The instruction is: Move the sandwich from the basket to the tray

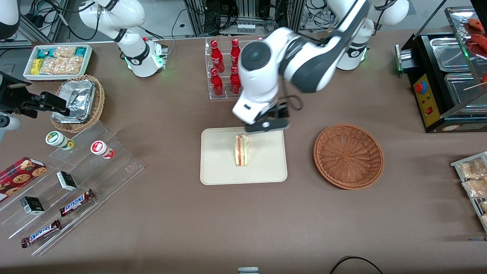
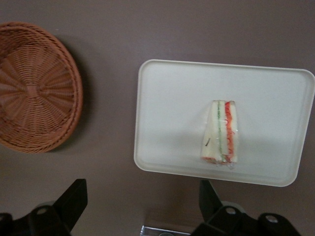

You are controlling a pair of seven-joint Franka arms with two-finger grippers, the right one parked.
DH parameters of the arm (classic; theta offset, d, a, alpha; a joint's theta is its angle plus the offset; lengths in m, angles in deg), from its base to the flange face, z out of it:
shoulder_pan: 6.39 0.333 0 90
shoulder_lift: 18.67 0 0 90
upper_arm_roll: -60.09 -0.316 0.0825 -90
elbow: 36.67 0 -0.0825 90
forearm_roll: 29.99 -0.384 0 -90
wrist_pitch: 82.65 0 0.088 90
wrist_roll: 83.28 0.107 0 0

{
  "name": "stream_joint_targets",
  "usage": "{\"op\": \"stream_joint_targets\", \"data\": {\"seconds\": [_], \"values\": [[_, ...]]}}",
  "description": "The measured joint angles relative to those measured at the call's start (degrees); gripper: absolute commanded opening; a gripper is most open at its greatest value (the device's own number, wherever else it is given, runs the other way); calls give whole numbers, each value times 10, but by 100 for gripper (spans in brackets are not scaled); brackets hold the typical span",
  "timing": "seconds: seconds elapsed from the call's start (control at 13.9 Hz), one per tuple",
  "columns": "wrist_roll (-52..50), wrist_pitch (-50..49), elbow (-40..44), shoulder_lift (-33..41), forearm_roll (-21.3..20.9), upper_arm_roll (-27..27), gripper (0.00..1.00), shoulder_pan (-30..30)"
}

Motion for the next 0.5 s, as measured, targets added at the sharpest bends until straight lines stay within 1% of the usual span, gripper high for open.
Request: {"op": "stream_joint_targets", "data": {"seconds": [0.14, 0.5], "values": [[31, -21, -14, 38, 0, -1, 100, 42], [169, -76, -43, 113, 5, -2, 100, 139]]}}
